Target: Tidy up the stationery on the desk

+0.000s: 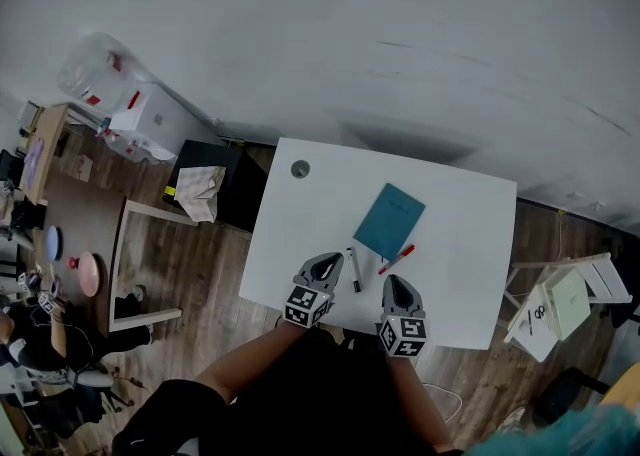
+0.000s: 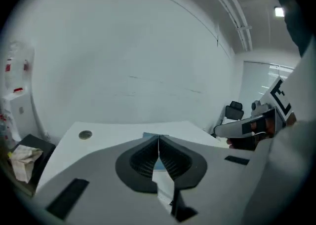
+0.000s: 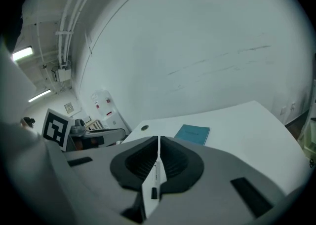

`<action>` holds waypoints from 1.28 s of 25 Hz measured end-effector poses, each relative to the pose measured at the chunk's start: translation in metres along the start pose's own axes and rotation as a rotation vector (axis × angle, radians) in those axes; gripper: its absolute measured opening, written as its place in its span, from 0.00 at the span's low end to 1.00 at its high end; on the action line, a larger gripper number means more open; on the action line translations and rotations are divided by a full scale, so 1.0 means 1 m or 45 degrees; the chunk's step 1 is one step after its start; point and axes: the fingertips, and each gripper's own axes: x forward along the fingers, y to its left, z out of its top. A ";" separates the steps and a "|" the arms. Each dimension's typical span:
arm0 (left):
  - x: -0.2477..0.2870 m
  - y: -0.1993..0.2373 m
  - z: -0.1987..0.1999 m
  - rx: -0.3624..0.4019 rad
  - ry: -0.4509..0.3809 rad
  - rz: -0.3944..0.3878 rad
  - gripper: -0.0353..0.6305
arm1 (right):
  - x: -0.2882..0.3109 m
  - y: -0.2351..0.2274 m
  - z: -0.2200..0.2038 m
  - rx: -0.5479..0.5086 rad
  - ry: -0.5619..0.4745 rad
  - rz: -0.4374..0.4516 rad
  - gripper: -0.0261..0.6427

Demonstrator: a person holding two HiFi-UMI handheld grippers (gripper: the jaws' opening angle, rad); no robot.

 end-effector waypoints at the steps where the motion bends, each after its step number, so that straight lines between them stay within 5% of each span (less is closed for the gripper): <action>1: 0.007 0.004 -0.001 -0.008 0.010 -0.005 0.08 | 0.006 -0.006 0.000 -0.001 0.011 -0.002 0.09; 8: 0.053 0.031 -0.015 0.003 0.113 -0.046 0.08 | 0.039 -0.043 -0.005 0.072 0.070 -0.075 0.09; 21: 0.105 0.054 -0.050 -0.012 0.278 -0.089 0.08 | 0.096 -0.088 -0.035 -0.009 0.247 -0.128 0.09; 32: 0.139 0.061 -0.082 0.041 0.434 -0.154 0.11 | 0.136 -0.129 -0.055 0.131 0.359 -0.177 0.09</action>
